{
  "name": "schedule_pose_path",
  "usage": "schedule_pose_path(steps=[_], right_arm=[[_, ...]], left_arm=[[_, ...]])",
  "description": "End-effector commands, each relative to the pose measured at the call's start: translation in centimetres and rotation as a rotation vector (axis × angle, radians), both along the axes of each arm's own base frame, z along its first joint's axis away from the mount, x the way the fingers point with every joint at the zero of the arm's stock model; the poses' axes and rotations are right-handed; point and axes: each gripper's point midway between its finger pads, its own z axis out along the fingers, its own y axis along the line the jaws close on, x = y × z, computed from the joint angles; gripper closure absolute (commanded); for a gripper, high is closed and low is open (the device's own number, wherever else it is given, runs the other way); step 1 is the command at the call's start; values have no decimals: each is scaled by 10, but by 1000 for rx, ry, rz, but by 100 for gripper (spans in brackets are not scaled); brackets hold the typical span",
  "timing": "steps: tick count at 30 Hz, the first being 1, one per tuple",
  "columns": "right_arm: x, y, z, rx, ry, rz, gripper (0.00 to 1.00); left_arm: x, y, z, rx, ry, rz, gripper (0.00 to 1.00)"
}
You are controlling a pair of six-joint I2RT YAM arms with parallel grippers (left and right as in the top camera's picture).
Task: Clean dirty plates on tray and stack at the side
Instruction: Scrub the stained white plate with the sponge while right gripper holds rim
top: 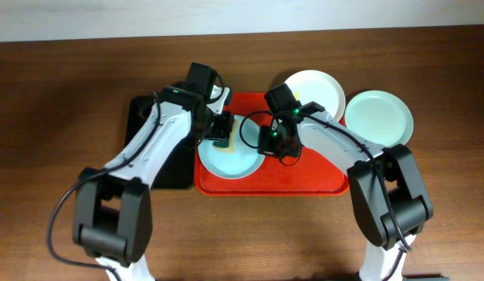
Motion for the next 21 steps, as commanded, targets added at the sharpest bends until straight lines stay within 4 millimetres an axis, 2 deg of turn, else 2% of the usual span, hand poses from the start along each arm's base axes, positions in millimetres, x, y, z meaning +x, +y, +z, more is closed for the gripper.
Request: schedule_pose_path(steps=[1, 3, 9, 21], right_arm=[[-3, 2, -5, -2, 9, 14, 96], [-3, 2, -5, -2, 10, 14, 96], [-3, 2, -5, -2, 9, 14, 96], [-3, 1, -5, -5, 9, 14, 96]], left_arm=[[8, 29, -5, 147, -42, 58, 100], [9, 37, -10, 185, -45, 93, 100], [11, 36, -22, 193, -37, 92, 100], [7, 33, -84, 211, 88, 96, 100]])
